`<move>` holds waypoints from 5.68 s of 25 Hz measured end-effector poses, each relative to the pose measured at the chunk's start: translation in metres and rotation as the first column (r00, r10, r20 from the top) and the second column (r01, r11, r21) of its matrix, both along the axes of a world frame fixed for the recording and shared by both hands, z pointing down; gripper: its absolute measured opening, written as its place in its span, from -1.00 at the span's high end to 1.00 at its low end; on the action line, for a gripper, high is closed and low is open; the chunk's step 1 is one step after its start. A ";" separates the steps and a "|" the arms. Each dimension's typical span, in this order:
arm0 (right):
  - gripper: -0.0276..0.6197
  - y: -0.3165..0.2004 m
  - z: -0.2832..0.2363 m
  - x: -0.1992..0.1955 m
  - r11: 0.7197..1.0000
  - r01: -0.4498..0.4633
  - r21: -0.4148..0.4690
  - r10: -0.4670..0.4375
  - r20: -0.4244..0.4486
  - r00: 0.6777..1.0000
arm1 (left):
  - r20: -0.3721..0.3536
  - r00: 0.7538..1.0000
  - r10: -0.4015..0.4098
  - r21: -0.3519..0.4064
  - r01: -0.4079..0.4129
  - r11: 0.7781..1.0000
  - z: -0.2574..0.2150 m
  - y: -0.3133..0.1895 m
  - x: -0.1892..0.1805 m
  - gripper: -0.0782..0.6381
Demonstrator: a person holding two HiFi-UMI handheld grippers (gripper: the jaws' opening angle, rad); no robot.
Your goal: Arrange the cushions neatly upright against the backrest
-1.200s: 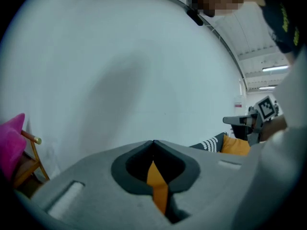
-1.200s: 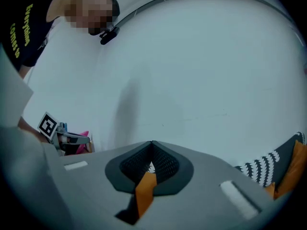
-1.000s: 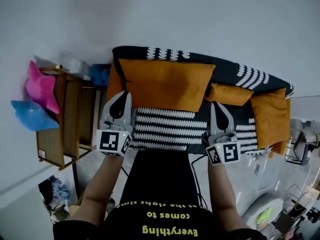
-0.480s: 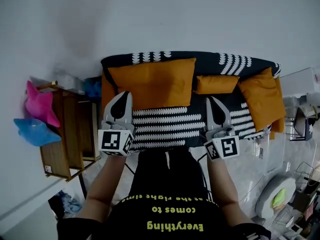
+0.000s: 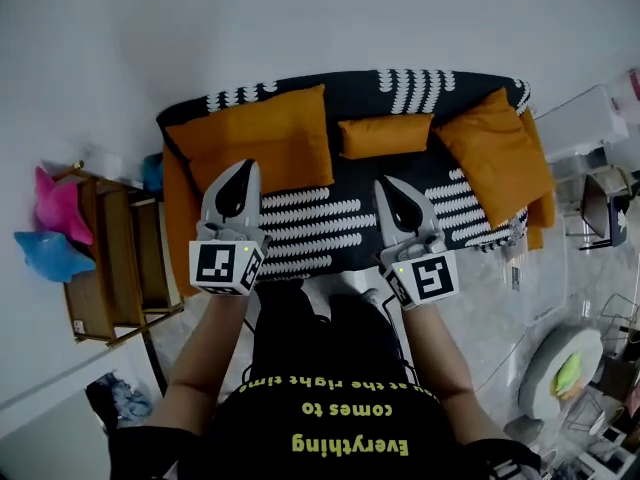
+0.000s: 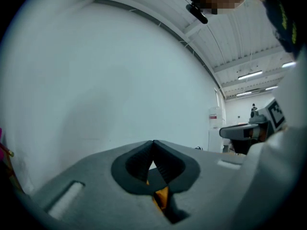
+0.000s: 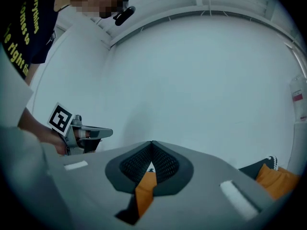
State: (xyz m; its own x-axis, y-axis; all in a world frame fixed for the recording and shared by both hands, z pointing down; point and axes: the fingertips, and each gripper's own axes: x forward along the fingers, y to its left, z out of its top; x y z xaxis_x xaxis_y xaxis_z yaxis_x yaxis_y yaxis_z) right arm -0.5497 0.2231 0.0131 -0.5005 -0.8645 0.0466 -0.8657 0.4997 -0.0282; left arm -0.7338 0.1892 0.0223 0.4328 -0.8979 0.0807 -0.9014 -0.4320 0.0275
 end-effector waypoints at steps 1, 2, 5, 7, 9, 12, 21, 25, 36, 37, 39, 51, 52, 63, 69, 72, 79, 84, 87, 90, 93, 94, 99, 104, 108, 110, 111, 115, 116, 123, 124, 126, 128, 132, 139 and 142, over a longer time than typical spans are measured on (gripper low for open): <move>0.88 0.010 0.002 0.019 1.000 0.006 -0.010 -0.006 0.007 1.000 | -0.004 1.000 -0.005 0.006 0.005 1.000 -0.002 0.007 0.021 0.78; 0.88 0.018 0.004 0.039 1.000 0.009 -0.017 -0.009 0.012 1.000 | -0.012 1.000 -0.014 0.013 0.014 1.000 -0.004 0.014 0.042 0.78; 0.88 0.042 0.001 0.099 1.000 0.011 -0.024 -0.011 0.018 1.000 | -0.045 0.998 -0.040 0.020 0.040 0.999 -0.007 0.036 0.100 0.78; 0.88 0.057 -0.005 0.137 1.000 0.001 -0.014 -0.001 0.014 1.000 | -0.058 0.998 -0.035 0.009 0.035 0.999 -0.004 0.052 0.138 0.78; 0.88 0.069 -0.015 0.171 1.000 -0.020 0.001 0.020 0.012 1.000 | -0.060 0.998 -0.010 0.000 0.010 1.000 -0.003 0.067 0.173 0.78; 0.88 0.084 -0.024 0.210 0.998 -0.063 0.014 0.063 0.013 0.998 | -0.062 0.997 0.040 -0.010 -0.041 0.999 -0.004 0.084 0.216 0.78; 0.88 0.097 -0.007 0.307 0.969 -0.246 -0.030 0.248 0.056 0.967 | -0.047 0.973 0.227 -0.033 -0.229 0.973 0.008 0.079 0.327 0.78; 0.88 0.089 0.002 0.351 0.951 -0.305 -0.041 0.307 0.060 0.950 | -0.053 0.959 0.278 -0.038 -0.280 0.959 0.017 0.059 0.375 0.78; 0.88 -0.017 -0.007 0.437 0.943 -0.331 -0.037 0.332 0.050 0.942 | -0.071 0.942 0.329 0.011 -0.329 0.944 0.007 -0.064 0.481 0.78; 0.88 -0.026 -0.010 0.444 0.941 -0.337 -0.035 0.338 0.047 0.940 | -0.070 0.939 0.337 0.014 -0.337 0.941 0.006 -0.075 0.488 0.78; 0.88 -0.041 -0.011 0.461 0.934 -0.355 -0.033 0.356 0.043 0.934 | -0.064 0.932 0.357 0.016 -0.357 0.934 0.005 -0.094 0.506 0.78; 0.88 -0.096 0.047 0.582 0.890 -0.433 -0.141 0.447 0.084 0.891 | -0.077 0.915 0.395 -0.039 -0.399 0.916 0.052 -0.171 0.627 0.78; 0.88 -0.101 0.056 0.591 0.891 -0.428 -0.154 0.443 0.086 0.892 | -0.077 0.919 0.387 -0.056 -0.391 0.919 0.063 -0.177 0.635 0.78; 0.88 -0.142 0.142 0.715 0.867 -0.407 -0.286 0.438 0.050 0.898 | 0.001 0.947 0.321 -0.217 -0.314 0.924 0.166 -0.235 0.704 0.78; 0.88 -0.158 0.220 0.778 0.815 -0.451 -0.364 0.499 0.044 0.865 | 0.061 0.938 0.341 -0.279 -0.312 0.908 0.233 -0.262 0.741 0.78; 0.87 -0.160 0.265 0.793 0.788 -0.471 -0.397 0.531 0.050 0.846 | 0.104 0.925 0.366 -0.304 -0.321 0.897 0.273 -0.270 0.748 0.78; 0.81 -0.146 0.352 0.823 0.725 -0.528 -0.443 0.606 0.045 0.794 | 0.135 0.909 0.395 -0.347 -0.330 0.878 0.359 -0.290 0.769 0.78; 0.68 -0.129 0.395 0.839 0.688 -0.553 -0.470 0.635 0.023 0.772 | 0.148 0.900 0.411 -0.357 -0.339 0.870 0.401 -0.295 0.777 0.78; 0.54 -0.115 0.414 0.841 0.657 -0.568 -0.496 0.651 -0.007 0.759 | 0.168 0.900 0.402 -0.366 -0.321 0.874 0.417 -0.297 0.772 0.70; 0.49 -0.103 0.428 0.844 0.634 -0.582 -0.510 0.657 -0.042 0.753 | 0.193 0.895 0.401 -0.375 -0.310 0.873 0.432 -0.301 0.776 0.65; 0.32 -0.098 0.449 0.853 0.592 -0.611 -0.526 0.671 -0.098 0.735 | 0.217 0.875 0.434 -0.432 -0.312 0.846 0.461 -0.307 0.791 0.29; 0.22 -0.096 0.455 0.856 0.576 -0.620 -0.532 0.676 -0.115 0.728 | 0.225 0.865 0.449 -0.457 -0.313 0.832 0.471 -0.309 0.796 0.19; 0.03 -0.105 0.479 0.861 0.535 -0.631 -0.562 0.672 -0.171 0.721 | 0.308 0.782 0.543 -0.502 -0.351 0.790 0.488 -0.326 0.814 0.01; 0.02 -0.120 0.508 0.869 0.494 -0.661 -0.565 0.650 -0.265 0.712 | 0.356 0.701 0.618 -0.549 -0.379 0.745 0.507 -0.336 0.833 0.07; 0.52 -0.123 0.503 0.867 0.497 -0.638 -0.589 0.661 -0.219 0.717 | 0.378 0.658 0.651 -0.550 -0.406 0.730 0.499 -0.329 0.836 0.53; 0.80 -0.120 0.497 0.864 0.517 -0.617 -0.594 0.665 -0.175 0.726 | 0.365 0.678 0.638 -0.540 -0.404 0.738 0.490 -0.322 0.834 0.66; 0.83 -0.118 0.492 0.863 0.524 -0.608 -0.596 0.669 -0.152 0.727 | 0.350 0.698 0.625 -0.536 -0.397 0.745 0.484 -0.318 0.831 0.70; 0.84 -0.112 0.465 0.859 0.551 -0.589 -0.591 0.684 -0.084 0.724 | 0.285 0.765 0.577 -0.530 -0.375 0.760 0.460 -0.302 0.815 0.76; 0.84 -0.113 0.455 0.859 0.562 -0.592 -0.578 0.685 -0.075 0.725 | 0.265 0.779 0.568 -0.529 -0.375 0.761 0.454 -0.297 0.809 0.76; 0.84 -0.172 0.379 0.864 0.729 -0.553 -0.404 0.590 -0.040 0.807 | 0.173 0.908 0.381 -0.450 -0.271 0.851 0.391 -0.270 0.754 0.76; 0.84 -0.187 0.375 0.866 0.754 -0.535 -0.382 0.565 -0.039 0.824 | 0.161 0.928 0.336 -0.437 -0.239 0.867 0.387 -0.268 0.748 0.76; 0.84 -0.223 0.367 0.866 0.804 -0.489 -0.339 0.509 -0.033 0.860 | 0.142 0.959 0.247 -0.417 -0.169 0.893 0.381 -0.266 0.736 0.76; 0.84 -0.264 0.355 0.859 0.853 -0.436 -0.287 0.446 -0.032 0.894 | 0.130 0.977 0.171 -0.403 -0.105 0.909 0.377 -0.268 0.722 0.76; 0.84 -0.333 0.350 0.831 0.920 -0.330 -0.212 0.325 -0.056 0.944 | 0.147 0.988 0.054 -0.365 0.003 0.931 0.376 -0.278 0.689 0.74; 0.62 -0.368 0.446 0.831 0.867 -0.342 -0.363 0.311 -0.141 0.940 | 0.108 0.994 0.012 -0.492 0.043 0.869 0.465 -0.293 0.674 0.48; 0.60 -0.372 0.440 0.828 0.872 -0.343 -0.349 0.298 -0.179 0.938 | 0.075 0.997 0.012 -0.497 0.027 0.867 0.461 -0.300 0.670 0.39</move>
State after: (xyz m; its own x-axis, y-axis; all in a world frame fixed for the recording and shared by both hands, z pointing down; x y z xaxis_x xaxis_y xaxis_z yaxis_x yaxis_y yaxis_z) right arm 0.2781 -0.1487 0.4532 -0.1703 -0.8845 0.4343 -0.9849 0.1672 -0.0457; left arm -0.0641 -0.1104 0.4837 0.4012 -0.7336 0.5486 -0.9126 -0.3714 0.1707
